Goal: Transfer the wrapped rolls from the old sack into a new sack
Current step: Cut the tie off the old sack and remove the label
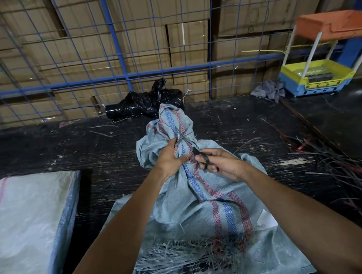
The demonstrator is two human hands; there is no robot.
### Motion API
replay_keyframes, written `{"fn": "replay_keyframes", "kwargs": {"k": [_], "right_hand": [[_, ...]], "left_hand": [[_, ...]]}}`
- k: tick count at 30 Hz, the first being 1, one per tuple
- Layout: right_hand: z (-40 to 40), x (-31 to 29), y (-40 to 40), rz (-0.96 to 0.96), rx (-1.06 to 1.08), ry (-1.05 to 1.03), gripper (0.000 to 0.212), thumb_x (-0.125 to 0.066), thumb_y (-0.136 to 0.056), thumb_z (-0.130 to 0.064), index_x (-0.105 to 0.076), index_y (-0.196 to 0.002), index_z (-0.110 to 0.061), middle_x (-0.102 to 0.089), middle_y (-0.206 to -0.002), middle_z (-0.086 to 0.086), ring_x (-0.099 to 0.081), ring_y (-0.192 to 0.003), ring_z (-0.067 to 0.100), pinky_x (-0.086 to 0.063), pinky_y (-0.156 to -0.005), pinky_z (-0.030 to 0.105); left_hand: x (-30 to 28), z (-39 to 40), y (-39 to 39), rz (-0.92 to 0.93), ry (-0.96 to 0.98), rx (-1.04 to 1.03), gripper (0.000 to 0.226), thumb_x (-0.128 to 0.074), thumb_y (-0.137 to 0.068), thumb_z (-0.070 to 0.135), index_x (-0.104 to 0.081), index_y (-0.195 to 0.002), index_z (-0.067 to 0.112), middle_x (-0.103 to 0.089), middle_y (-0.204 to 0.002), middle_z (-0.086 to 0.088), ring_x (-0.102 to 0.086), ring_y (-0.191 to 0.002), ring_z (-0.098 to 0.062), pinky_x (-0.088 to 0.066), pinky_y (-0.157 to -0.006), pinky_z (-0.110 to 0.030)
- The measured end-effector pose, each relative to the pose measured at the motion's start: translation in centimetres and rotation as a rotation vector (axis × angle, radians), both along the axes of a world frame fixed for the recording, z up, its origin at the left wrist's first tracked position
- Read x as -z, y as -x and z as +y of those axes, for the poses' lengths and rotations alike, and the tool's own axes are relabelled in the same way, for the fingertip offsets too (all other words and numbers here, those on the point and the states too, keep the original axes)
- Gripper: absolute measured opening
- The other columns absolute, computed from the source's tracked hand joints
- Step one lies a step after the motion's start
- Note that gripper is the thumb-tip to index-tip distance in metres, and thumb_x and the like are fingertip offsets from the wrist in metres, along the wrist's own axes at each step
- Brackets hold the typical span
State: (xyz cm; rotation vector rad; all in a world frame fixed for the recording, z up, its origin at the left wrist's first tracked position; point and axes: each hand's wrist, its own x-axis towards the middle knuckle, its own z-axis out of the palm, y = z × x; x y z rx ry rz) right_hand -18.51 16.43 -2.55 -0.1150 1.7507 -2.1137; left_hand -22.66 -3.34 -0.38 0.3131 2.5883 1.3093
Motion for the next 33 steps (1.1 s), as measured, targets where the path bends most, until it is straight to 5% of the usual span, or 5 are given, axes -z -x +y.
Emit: {"fn": "replay_keyframes", "kwargs": {"k": [7, 14, 22, 28, 33], "right_hand": [[-0.3, -0.3, 0.0, -0.029, -0.009, -0.038, 0.031, -0.073, -0.088, -0.028, -0.068, -0.113, -0.009, -0.058, -0.075, 0.004, -0.034, -0.049, 0.004, -0.027, -0.045, 0.014], [-0.7, -1.3, 0.1, -0.122, -0.123, -0.016, 0.044, -0.063, -0.089, -0.052, -0.059, -0.111, -0.014, -0.055, -0.081, 0.002, -0.03, -0.062, 0.008, -0.038, -0.05, 0.012], [-1.2, -0.5, 0.2, -0.025, 0.05, 0.004, 0.05, -0.078, -0.078, -0.039, -0.067, -0.112, -0.004, -0.056, -0.07, -0.001, -0.033, -0.048, 0.002, -0.029, -0.044, 0.011], [-0.7, -1.3, -0.1, -0.046, 0.062, 0.035, 0.025, -0.067, -0.093, -0.024, -0.065, -0.112, -0.007, -0.061, -0.077, 0.003, -0.039, -0.05, 0.003, -0.036, -0.044, 0.01], [0.8, -2.2, -0.5, 0.021, 0.22, -0.45, 0.039, -0.077, -0.085, -0.033, -0.054, -0.111, -0.015, -0.069, -0.073, 0.001, -0.049, -0.053, 0.008, -0.04, -0.051, 0.023]], "left_hand": [[0.0, 0.3, -0.3, -0.025, -0.029, -0.023, 0.088, -0.071, -0.09, 0.022, -0.015, -0.157, 0.019, -0.03, -0.159, -0.007, -0.03, -0.145, -0.022, -0.029, -0.118, -0.036], [-0.1, 0.5, -0.5, -0.003, 0.036, 0.007, 0.084, -0.07, -0.091, 0.02, -0.017, -0.156, 0.015, -0.035, -0.157, -0.01, -0.033, -0.144, -0.022, -0.028, -0.114, -0.029], [-0.2, 0.6, -0.8, -0.008, 0.051, 0.019, 0.084, -0.069, -0.092, 0.019, -0.015, -0.157, 0.014, -0.033, -0.157, -0.008, -0.033, -0.144, -0.022, -0.027, -0.109, -0.022], [1.2, 0.1, -0.6, -0.095, -0.075, -0.073, 0.091, -0.072, -0.09, 0.018, -0.012, -0.158, 0.018, -0.033, -0.157, -0.006, -0.034, -0.143, -0.022, -0.03, -0.117, -0.033], [2.6, -0.2, -0.6, -0.2, -0.272, -0.183, 0.098, -0.077, -0.085, 0.017, -0.011, -0.157, 0.026, -0.032, -0.158, -0.004, -0.038, -0.141, -0.024, -0.034, -0.116, -0.044]]}}
